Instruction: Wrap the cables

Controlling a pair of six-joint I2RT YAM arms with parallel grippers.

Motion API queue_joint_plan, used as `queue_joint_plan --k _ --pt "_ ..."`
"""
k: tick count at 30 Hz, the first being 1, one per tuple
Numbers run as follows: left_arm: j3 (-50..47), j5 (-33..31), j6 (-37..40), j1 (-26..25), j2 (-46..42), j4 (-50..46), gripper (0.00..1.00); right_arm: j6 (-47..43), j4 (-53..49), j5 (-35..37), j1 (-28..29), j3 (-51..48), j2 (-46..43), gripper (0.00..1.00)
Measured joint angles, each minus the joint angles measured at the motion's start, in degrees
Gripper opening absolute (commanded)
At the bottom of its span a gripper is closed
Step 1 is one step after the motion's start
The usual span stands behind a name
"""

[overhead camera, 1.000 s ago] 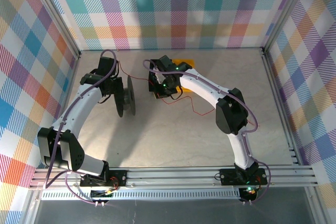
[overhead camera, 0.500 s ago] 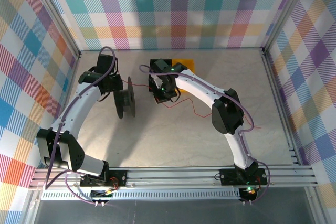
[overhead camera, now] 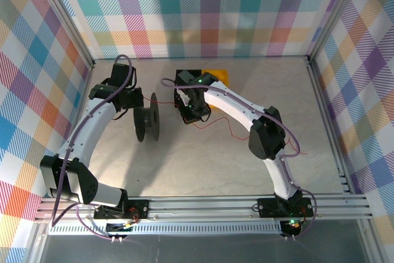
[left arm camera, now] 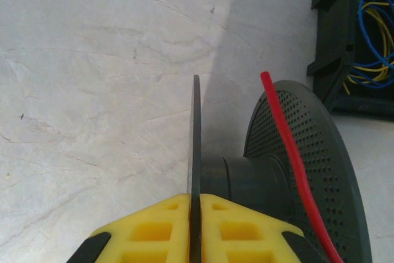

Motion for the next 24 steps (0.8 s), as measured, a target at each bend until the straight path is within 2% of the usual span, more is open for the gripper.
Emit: queue_joint_plan --k 5,11,19,24 --pt "-0.35 1.20 -0.79 0.11 -0.24 0.46 0.00 0.39 -1.68 0.13 0.37 0.00 -1.11 0.00" --pt "-0.26 1.27 -1.25 0.20 -0.13 0.50 0.00 0.37 -4.09 0.09 0.35 1.22 -0.96 0.00" --pt "4.72 -0.46 -1.27 0.48 4.96 -0.76 0.00 -0.44 -6.25 -1.03 -0.15 12.96 4.07 0.00" --pt "8.04 -1.03 -1.75 1.73 7.78 -2.97 0.00 -1.40 -7.67 -2.03 -0.90 17.07 7.82 0.00"
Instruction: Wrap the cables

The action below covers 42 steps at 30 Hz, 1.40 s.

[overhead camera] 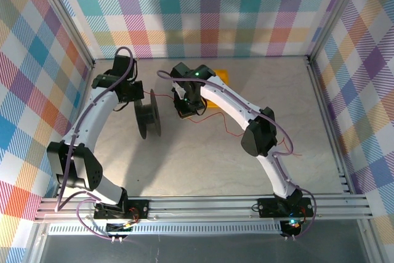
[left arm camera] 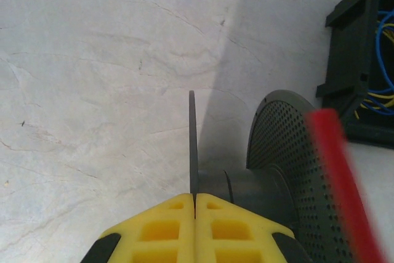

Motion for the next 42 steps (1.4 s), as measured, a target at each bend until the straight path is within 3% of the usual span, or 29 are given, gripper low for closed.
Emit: queue_joint_plan --k 5,9,18,31,42 --pt "3.37 -0.35 -0.55 1.44 3.06 -1.77 0.00 -0.87 -2.99 -1.49 -2.78 10.51 5.62 0.00" --pt "4.52 -0.37 -0.59 1.60 4.11 -2.36 0.00 -1.64 -3.87 -2.05 -4.90 12.66 6.38 0.00" --pt "5.90 -0.44 -0.28 1.68 4.96 -3.02 0.00 -1.64 -2.49 -2.91 -4.11 0.11 3.89 0.00" --pt "7.89 -1.25 -0.13 2.80 7.50 -2.01 0.00 -0.94 -2.86 -3.10 0.55 -1.27 0.57 0.00" --pt "7.89 -1.07 -0.11 2.97 7.50 -1.92 0.00 0.81 -2.05 1.05 2.23 -8.52 -0.07 0.00"
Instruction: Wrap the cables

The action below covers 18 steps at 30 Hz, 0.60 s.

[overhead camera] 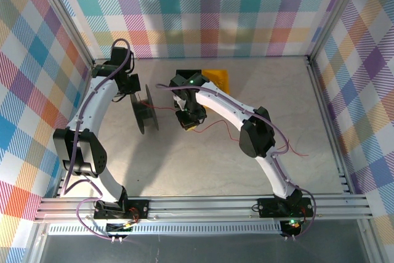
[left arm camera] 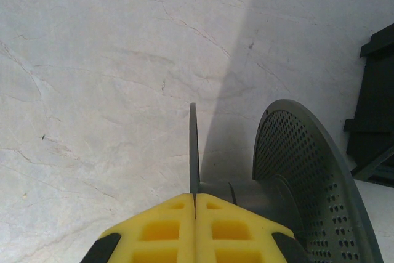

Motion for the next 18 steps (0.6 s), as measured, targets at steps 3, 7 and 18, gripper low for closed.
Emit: queue_joint_plan --k 3,7,18 --pt "0.00 0.04 0.00 0.00 0.00 0.02 0.00 0.59 0.42 0.72 0.00 -2.08 0.00 0.00" --pt "0.00 0.46 0.42 0.00 0.00 0.04 0.00 0.61 0.98 1.20 0.15 -2.01 0.00 0.00" --pt "-0.22 3.41 1.29 0.07 -0.50 0.22 0.08 0.85 2.32 1.75 1.81 2.97 0.81 0.00"
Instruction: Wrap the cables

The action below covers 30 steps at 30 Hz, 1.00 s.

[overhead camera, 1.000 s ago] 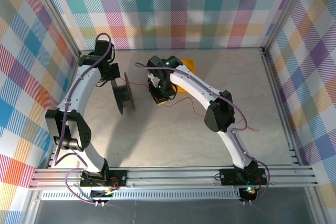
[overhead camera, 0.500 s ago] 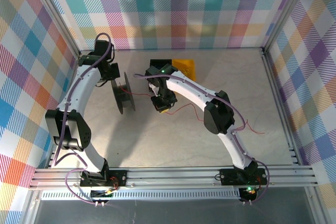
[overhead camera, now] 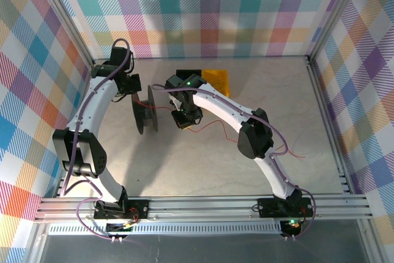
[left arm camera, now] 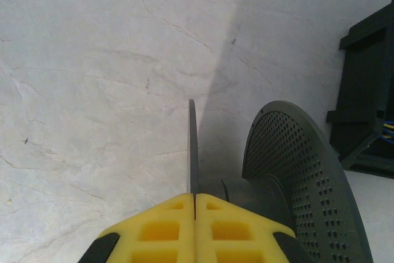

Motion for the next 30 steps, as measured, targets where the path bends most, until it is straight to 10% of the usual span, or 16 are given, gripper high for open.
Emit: queue_joint_plan --k 30 --pt "-1.25 1.42 1.09 0.09 -2.01 -1.49 0.21 0.13 -4.37 6.08 0.15 9.81 7.85 0.00"
